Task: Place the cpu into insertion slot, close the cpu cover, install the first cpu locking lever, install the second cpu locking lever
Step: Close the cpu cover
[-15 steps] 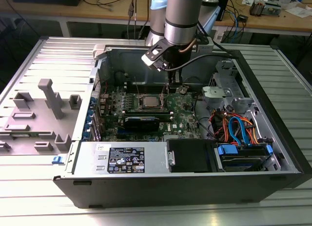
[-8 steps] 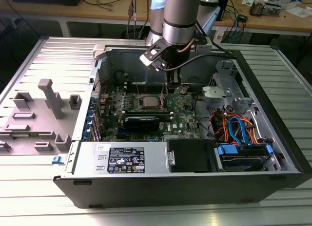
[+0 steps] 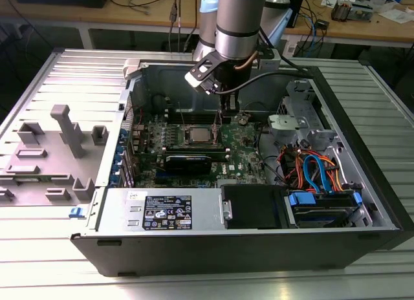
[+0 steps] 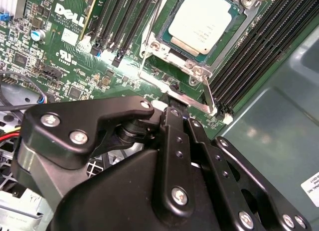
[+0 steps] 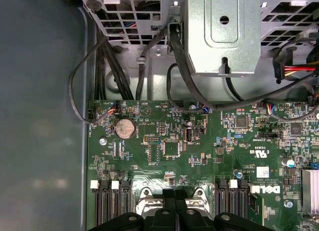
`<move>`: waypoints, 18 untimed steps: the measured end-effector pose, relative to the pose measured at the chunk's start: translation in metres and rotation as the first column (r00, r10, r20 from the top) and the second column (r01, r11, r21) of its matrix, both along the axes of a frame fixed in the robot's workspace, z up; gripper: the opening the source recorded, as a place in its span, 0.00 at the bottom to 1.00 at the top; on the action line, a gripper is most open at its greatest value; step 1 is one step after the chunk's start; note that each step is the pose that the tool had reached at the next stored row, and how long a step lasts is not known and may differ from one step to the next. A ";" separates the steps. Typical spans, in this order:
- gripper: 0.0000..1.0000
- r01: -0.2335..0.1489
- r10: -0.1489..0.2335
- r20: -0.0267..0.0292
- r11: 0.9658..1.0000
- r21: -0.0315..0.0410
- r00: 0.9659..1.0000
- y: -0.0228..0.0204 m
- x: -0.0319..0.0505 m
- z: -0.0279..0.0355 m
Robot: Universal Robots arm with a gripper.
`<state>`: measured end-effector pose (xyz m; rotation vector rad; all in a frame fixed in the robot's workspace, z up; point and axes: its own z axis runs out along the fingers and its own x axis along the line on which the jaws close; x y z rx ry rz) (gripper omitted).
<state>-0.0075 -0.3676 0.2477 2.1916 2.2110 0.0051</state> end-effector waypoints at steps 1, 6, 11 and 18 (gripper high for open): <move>0.11 0.000 0.000 0.000 1.000 0.000 1.000 0.0000 -0.0001 0.0000; 0.11 0.000 0.000 0.000 1.000 0.000 1.000 0.0000 -0.0002 0.0000; 0.11 0.000 0.000 0.000 1.000 0.000 1.000 0.0000 -0.0003 0.0000; 0.11 0.000 0.000 0.000 1.000 0.000 1.000 0.0000 -0.0067 0.0000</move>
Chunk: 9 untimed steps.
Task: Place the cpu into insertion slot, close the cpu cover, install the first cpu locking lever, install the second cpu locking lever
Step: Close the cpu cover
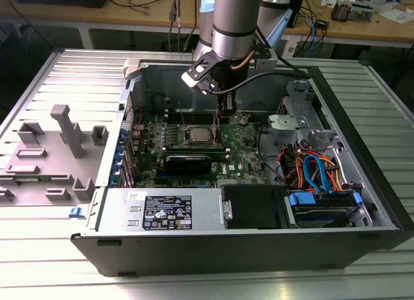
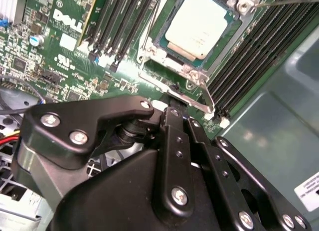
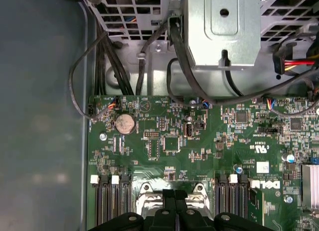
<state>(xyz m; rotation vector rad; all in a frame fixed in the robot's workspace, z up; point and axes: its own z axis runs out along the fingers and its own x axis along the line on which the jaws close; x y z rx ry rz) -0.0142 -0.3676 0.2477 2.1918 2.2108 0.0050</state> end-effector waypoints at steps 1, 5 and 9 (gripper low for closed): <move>0.11 0.000 0.000 0.000 1.000 0.000 1.000 0.0000 -0.0006 0.0000; 0.11 0.000 0.000 0.000 1.000 0.000 1.000 0.0000 -0.0021 0.0000; 0.11 0.000 0.000 0.000 1.000 0.000 1.000 0.0000 -0.0029 0.0000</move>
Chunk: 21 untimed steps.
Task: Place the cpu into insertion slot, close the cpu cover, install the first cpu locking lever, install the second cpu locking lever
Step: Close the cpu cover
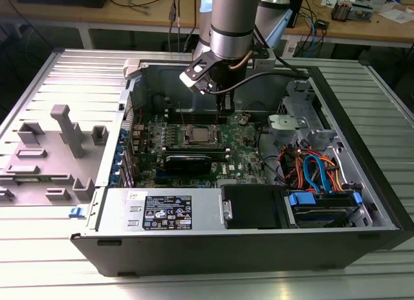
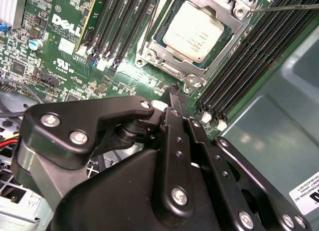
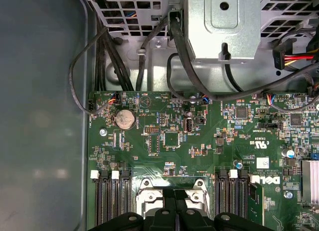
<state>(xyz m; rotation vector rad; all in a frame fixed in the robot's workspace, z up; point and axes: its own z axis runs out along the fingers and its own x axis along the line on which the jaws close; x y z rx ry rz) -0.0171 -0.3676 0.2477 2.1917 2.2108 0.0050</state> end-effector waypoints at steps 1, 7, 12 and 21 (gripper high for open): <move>0.11 0.000 0.000 0.000 1.000 0.000 1.000 0.0000 0.0000 0.0000; 0.11 0.000 0.000 0.000 1.000 0.000 1.000 0.0000 -0.0001 0.0000; 0.11 0.000 0.000 0.000 1.000 0.000 1.000 0.0000 -0.0085 -0.0007; 0.11 -0.008 0.008 -0.004 1.000 0.000 1.000 -0.0001 -0.0308 -0.0086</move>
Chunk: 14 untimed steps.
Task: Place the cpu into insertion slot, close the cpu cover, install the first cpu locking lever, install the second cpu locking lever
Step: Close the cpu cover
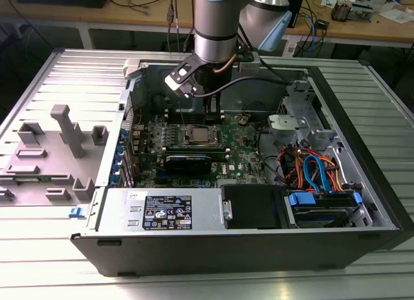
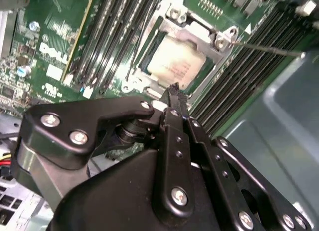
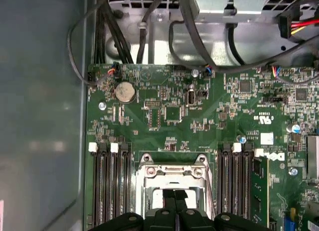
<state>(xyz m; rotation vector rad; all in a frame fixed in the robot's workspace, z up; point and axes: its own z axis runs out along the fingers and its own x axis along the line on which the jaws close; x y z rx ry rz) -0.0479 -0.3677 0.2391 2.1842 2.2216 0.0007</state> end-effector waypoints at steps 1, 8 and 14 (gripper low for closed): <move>0.11 0.000 0.000 0.000 1.000 0.000 1.000 0.0001 -0.0036 -0.0004; 0.11 0.000 0.000 0.000 1.000 0.000 1.000 0.0001 -0.0107 -0.0011; 0.11 0.000 0.000 0.000 1.000 0.000 1.000 0.0001 -0.0107 -0.0011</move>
